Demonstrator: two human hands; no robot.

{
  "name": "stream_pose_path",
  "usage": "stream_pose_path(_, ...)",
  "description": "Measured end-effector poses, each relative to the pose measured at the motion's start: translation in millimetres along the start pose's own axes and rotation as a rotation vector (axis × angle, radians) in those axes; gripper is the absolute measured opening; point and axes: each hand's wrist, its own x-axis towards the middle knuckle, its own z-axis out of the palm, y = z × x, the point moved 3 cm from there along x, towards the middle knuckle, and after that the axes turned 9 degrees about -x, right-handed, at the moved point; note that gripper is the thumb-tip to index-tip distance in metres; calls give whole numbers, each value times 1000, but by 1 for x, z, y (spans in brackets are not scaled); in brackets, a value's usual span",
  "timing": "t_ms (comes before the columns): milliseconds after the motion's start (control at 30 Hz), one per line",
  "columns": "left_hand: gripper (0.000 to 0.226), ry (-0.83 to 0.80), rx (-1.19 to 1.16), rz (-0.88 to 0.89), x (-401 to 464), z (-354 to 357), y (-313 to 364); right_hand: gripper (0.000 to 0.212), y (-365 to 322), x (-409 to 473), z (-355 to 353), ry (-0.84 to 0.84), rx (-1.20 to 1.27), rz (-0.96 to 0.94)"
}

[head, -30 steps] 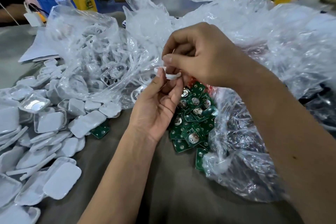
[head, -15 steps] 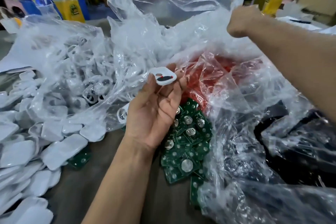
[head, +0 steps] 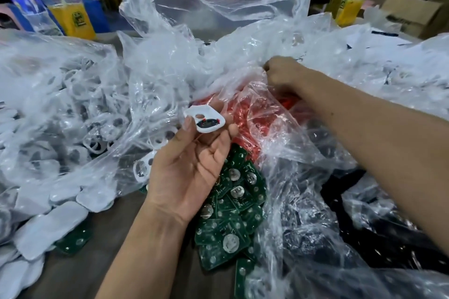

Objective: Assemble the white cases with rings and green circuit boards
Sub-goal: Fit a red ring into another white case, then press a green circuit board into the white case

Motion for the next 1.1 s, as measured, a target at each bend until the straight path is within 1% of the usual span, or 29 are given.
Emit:
stream_pose_path(100, 79, -4, -2, -3, 0, 2, -1, 27, 28, 21, -19, 267, -80, 180)
stream_pose_path(133, 80, -2, -1, -3, 0, 2, -1, 26, 34, 26, -25, 302, -132, 215)
stream_pose_path(167, 79, -3, 0, -3, 0, 2, -2, 25, 39, 32, -30, 300, -175, 225)
stream_pose_path(200, 77, -7, 0, -2, 0, 2, -1, 24, 41, 36, -32, 260, -213, 212)
stream_pose_path(267, 75, -11, -1, -3, 0, 2, -1, 26, 40, 39, -26, 102, -279, 154)
stream_pose_path(333, 76, -3, -13, 1, -1, 1, 0, 28, 39, 42, -12, -14, -280, 124)
stream_pose_path(367, 77, 2, -21, 3, 0, 1, 0, 29, 39, 43, -7, -15, -240, 141)
stream_pose_path(500, 74, -7, -30, -9, 2, 1, -1, 32, 39, 44, 1, 157, -148, 259)
stream_pose_path(667, 62, -51, -49, -28, 1, 1, 1, 30, 43, 37, -4, 297, -94, 364)
stream_pose_path(733, 62, -43, -54, -19, -1, 1, 2, 30, 45, 33, -8, 366, -29, 424)
stream_pose_path(800, 59, -31, -67, -12, -3, 1, 3, 27, 48, 26, -18, 489, 138, 490)
stream_pose_path(867, 49, -17, -86, 5, -5, 3, 5, 18, 44, 10, -36, 663, 352, 539)
stream_pose_path(900, 44, 1, -94, 18, -6, 4, 7, 15, 35, 0, -48, 734, 456, 531)
stream_pose_path(933, 42, 19, -100, 28, -7, 5, 8, 14, 25, -11, -58, 769, 592, 491)
stream_pose_path(1000, 35, 46, -113, 48, -12, 8, 11, 17, -8, -40, -71, 771, 912, 332)
stream_pose_path(1033, 30, 58, -119, 60, -16, 9, 13, 21, -25, -58, -73, 738, 1090, 246)
stream_pose_path(1067, 27, 80, -126, 77, -19, 9, 15, 20, -43, -78, -72, 676, 1231, 171)
stream_pose_path(1100, 24, 109, -130, 96, -23, 9, 18, 13, -59, -97, -69, 593, 1322, 103)
